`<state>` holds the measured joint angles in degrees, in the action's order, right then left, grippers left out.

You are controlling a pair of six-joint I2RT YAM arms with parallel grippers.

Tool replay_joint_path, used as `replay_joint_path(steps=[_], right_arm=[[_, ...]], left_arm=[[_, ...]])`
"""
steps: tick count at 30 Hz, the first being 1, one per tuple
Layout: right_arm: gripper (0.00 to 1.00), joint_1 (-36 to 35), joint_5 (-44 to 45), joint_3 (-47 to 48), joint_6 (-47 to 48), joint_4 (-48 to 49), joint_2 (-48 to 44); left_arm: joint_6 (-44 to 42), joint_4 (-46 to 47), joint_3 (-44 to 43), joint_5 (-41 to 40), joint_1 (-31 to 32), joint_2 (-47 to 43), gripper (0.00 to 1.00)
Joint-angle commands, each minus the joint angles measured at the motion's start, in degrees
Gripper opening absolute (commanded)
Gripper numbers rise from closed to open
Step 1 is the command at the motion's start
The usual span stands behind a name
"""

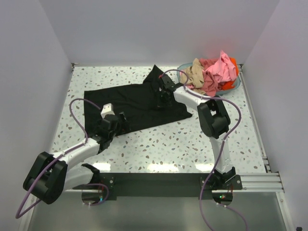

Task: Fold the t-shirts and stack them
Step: Fold the tshirt

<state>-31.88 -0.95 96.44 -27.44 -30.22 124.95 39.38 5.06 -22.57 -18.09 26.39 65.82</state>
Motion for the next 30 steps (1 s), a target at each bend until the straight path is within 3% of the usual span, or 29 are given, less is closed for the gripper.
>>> replay_joint_path(steps=[1,9,17,21,22,26,28,30], right_arm=[[0.0,-0.2,0.6,3.1,0.1,-1.5,-0.1],[0.0,-0.5,-0.2,10.2,-0.7,-3.4,0.0],[0.0,-1.3,-2.7,26.0,-1.6,-7.7,9.4],[0.02,-1.7,-5.1,29.4,-2.4,-6.6,12.0],[0.06,-1.9,-6.9,29.5,-2.5,-5.8,12.2],[0.53,-2.3,-10.7,26.0,-2.2,-1.7,10.2],[0.66,-2.2,-10.8,23.5,-2.0,0.6,6.9],[0.7,-2.2,-9.9,20.0,-0.8,1.2,3.0]], left_arm=[[-1.0,0.3,0.8,-2.6,0.2,-1.7,1.0],[-1.0,0.9,1.5,-2.2,0.2,-1.7,1.0],[-1.4,1.6,1.5,-1.6,0.2,-0.3,1.0],[-1.5,1.4,1.1,-1.3,0.2,-0.3,1.0],[-1.6,1.3,0.9,-1.2,0.2,-0.2,1.0],[-1.6,0.7,0.5,-1.4,0.2,-0.2,1.0],[-1.6,0.3,0.2,-1.4,0.2,-0.3,1.0],[-1.6,-0.1,-0.4,-1.4,0.2,-0.3,1.0]])
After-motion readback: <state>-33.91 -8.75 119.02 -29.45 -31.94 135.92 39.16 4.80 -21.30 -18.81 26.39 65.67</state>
